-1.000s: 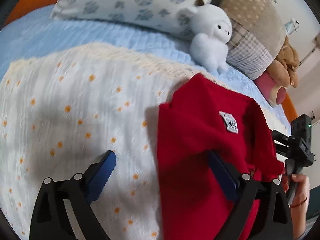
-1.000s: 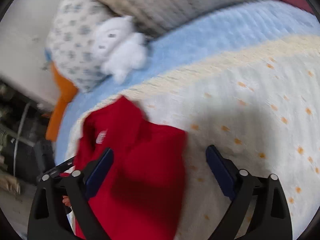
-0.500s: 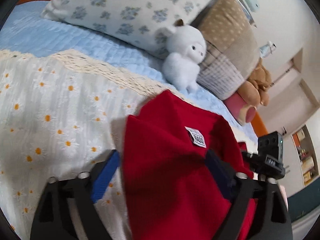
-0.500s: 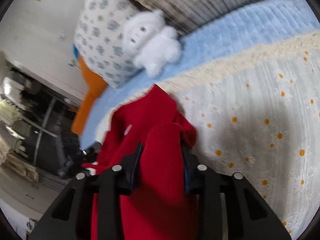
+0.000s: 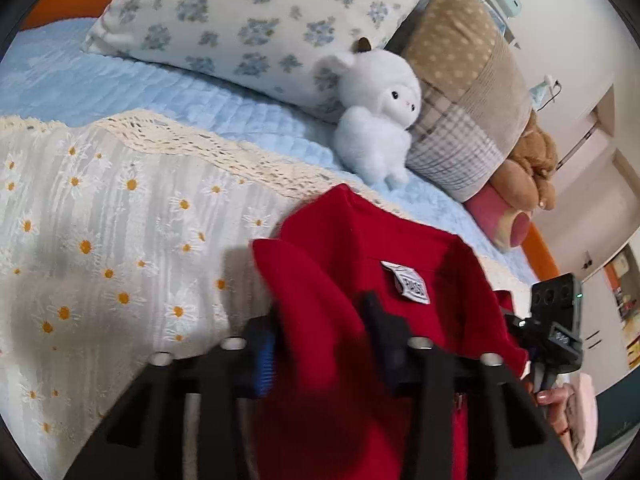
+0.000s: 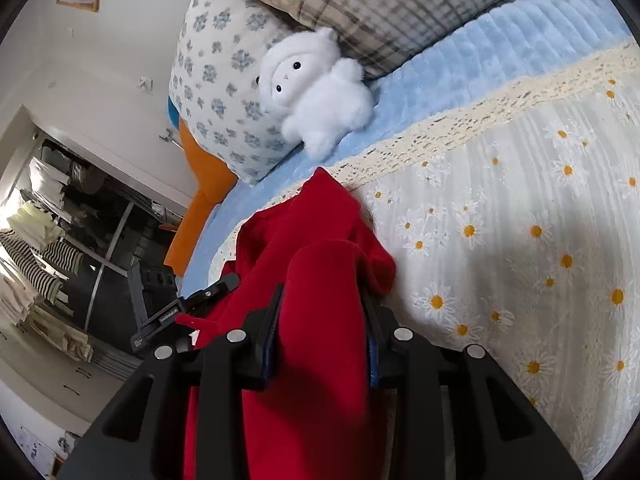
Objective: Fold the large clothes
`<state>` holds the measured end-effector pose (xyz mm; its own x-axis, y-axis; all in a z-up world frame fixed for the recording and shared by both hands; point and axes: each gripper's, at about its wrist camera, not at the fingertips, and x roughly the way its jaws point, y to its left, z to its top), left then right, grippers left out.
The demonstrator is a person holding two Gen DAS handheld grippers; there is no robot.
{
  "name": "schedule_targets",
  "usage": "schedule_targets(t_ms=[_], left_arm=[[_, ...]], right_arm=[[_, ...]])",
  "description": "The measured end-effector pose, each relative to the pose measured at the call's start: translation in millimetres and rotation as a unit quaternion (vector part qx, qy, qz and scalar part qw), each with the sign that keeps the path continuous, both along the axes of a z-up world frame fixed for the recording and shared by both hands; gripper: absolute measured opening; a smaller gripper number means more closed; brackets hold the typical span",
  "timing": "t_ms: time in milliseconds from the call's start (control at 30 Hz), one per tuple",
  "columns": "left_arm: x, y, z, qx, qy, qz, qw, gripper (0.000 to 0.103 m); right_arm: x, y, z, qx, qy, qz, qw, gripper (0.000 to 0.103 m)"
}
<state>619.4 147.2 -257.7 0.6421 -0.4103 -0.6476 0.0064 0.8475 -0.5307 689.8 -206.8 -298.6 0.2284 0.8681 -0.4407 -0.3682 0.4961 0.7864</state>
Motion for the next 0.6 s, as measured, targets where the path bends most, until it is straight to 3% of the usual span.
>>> schedule_targets(t_ms=[67,167,233,333,600], left_arm=[[-1.4,1.4,1.6,0.002,-0.003,-0.004,1.0,0.021],[-10.1,-0.5,10.6,0.013,-0.037,-0.011,0.9992,0.013],[-21.5,0.8,22.1,0.002,-0.07,-0.009,0.9975,0.012],[-37.3,8.1,51.6,-0.047,-0.108,-0.028,0.9927,0.011],[-101.3,-7.3,138.0,-0.071,-0.158,-0.106,0.9791,0.011]], right_arm=[[-1.1,0.5,0.9,-0.009,-0.005,-0.004,1.0,0.024],[-5.4,9.6,8.7,-0.059,-0.029,-0.009,0.998,0.018],[-14.6,15.2,23.5,-0.083,-0.063,-0.009,0.995,0.015],[-31.5,6.3,54.1,-0.048,-0.097,0.001,0.994,0.014],[-103.7,-11.2,133.7,-0.029,-0.167,0.065,0.983,0.014]])
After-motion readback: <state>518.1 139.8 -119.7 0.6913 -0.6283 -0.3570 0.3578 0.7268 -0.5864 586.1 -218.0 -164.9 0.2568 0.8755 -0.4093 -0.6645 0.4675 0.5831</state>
